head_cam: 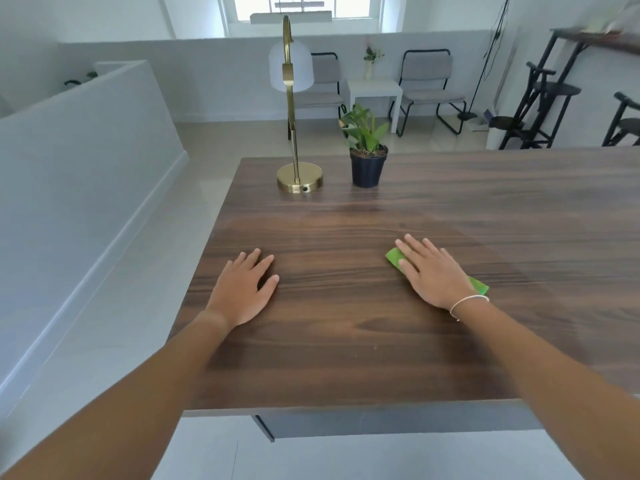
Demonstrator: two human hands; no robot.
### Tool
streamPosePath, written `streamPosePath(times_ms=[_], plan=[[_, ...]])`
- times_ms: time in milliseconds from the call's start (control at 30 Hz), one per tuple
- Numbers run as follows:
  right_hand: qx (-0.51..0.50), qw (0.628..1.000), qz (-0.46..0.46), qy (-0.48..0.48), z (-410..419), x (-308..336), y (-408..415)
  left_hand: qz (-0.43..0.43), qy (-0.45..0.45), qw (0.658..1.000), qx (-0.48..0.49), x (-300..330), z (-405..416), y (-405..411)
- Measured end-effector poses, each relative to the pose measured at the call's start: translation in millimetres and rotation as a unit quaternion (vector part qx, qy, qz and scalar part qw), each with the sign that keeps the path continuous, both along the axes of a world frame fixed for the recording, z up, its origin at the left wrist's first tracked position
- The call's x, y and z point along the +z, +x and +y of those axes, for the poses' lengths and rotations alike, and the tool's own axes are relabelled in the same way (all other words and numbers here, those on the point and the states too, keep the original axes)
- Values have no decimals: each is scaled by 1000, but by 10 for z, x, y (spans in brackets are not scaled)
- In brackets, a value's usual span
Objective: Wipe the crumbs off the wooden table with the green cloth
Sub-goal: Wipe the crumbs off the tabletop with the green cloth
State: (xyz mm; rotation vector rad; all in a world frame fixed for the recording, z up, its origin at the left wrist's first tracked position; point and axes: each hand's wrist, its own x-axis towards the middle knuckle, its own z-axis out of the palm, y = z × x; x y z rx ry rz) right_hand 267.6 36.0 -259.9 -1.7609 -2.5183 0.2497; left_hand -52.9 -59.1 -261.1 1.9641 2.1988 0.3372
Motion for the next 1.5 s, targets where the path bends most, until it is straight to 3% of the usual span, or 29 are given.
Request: streamPosePath(times_ms=[100,200,267,400,533,700,833,967,1067,1200,1300,1500], plan=[[-122,993,12,1,350,-24,79,6,8,1000,-3,-45,87,-84],[-169,985,28,1,567,-25,-277,7,25,1000,-1,-80,109,-121],[-138,990,28,-7,664,-11,-699,9,32,999,-4,-103,119,-125],[15,999,23,-19,682,-23,-1608,-6,33,999,-12,-103,140,-209],[103,993,40,-27,666,-55,-1584,21,18,1000,-6,-64,88,-446],[61,997,38,-4,889,-72,-1091,7,30,999,5,-72,69,-495],[-2,1000,26,9,1079,-16,-1563,3,40,999,8,-79,81,-495],[114,993,33,-3,909,-48,-2422,-10,44,999,7,-97,83,-514],[211,977,40,-10,777,-107,-2454,-22,45,999,8,-109,79,-541],[195,980,36,-13,937,-100,-2137,-29,52,998,9,-101,78,-512],[153,988,21,-14,1076,-39,-2431,-26,61,998,10,-100,85,-503],[318,947,33,-24,838,-67,-3163,-23,65,998,4,-115,88,-511]])
